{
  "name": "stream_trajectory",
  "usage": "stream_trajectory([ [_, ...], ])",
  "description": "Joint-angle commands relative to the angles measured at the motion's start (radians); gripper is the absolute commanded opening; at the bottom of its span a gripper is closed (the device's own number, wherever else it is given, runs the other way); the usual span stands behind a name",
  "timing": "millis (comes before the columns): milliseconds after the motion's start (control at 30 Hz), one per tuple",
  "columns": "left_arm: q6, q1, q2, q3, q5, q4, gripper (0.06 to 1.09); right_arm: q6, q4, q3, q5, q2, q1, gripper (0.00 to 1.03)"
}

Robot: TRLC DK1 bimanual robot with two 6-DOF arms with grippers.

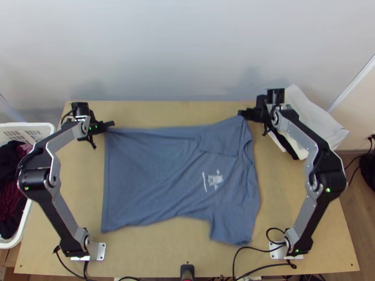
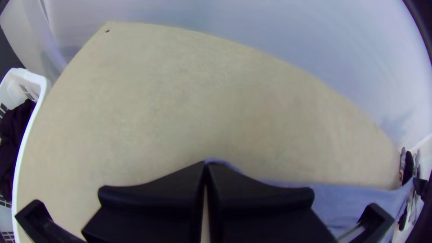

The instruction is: Fold the t-shirt

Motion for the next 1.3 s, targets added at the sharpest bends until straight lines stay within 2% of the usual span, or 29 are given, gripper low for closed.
stream_trajectory([
  [0,-0.032,0.004,0.073,0.118,0.007,-0.049,0.10,0.021,-0.026,0.108,0.009,0.071,-0.013,0.03],
  [267,-0.087,-0.010,0.148,0.299,0.013,-0.151,0.10,0.040,-0.075,0.241,0.015,0.142,-0.012,0.03],
  [567,-0.154,-0.001,0.108,0.363,0.166,-0.310,0.10,0.059,-0.212,0.284,0.015,0.119,-0.010,0.03],
  [767,-0.159,0.010,0.031,0.297,0.208,-0.319,0.10,0.054,-0.303,0.267,0.015,0.082,-0.010,0.03],
  [1267,-0.148,0.047,-0.124,0.050,0.266,-0.243,0.10,0.051,-0.313,0.155,0.016,-0.027,-0.020,0.03],
])
